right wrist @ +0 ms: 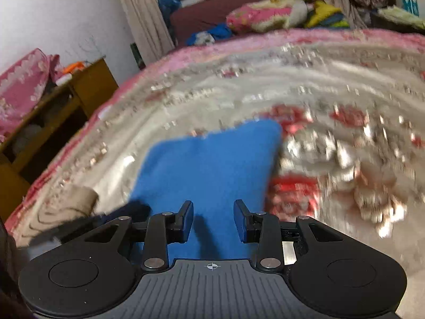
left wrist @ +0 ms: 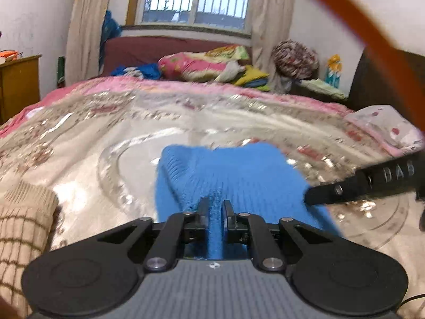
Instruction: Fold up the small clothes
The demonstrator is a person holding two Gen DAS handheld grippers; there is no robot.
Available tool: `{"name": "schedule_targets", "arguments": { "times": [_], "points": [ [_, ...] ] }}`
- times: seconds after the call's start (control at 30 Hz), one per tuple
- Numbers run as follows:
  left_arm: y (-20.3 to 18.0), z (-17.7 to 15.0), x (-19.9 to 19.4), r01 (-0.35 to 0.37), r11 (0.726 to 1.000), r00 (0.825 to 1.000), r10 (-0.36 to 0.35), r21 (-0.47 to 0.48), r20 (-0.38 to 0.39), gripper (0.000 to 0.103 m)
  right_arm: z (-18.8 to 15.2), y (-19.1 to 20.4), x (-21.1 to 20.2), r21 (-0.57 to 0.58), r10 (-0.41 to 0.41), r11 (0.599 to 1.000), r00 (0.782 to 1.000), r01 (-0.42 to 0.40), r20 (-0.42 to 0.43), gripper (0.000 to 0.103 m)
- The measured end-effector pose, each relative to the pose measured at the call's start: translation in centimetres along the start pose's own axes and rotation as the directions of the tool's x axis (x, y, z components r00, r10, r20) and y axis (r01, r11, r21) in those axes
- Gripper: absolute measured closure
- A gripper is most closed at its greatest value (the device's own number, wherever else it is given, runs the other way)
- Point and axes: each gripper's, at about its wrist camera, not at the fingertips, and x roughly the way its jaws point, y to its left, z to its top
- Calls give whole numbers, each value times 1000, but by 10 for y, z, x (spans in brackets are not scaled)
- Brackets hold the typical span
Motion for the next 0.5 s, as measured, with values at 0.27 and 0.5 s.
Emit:
{"name": "schedule_targets", "arguments": {
  "times": [0.27,0.5],
  "points": [
    [16,-7,0,-27,1000,999,27,-6,-33,86,-34,8,18,-18,-1,1000,999,0,-40,65],
    [23,-5,-13,-5,999,1000,3,-48,-31,86,-45,-8,-2,77,31,997,998,-26,-62,60]
  ]
}}
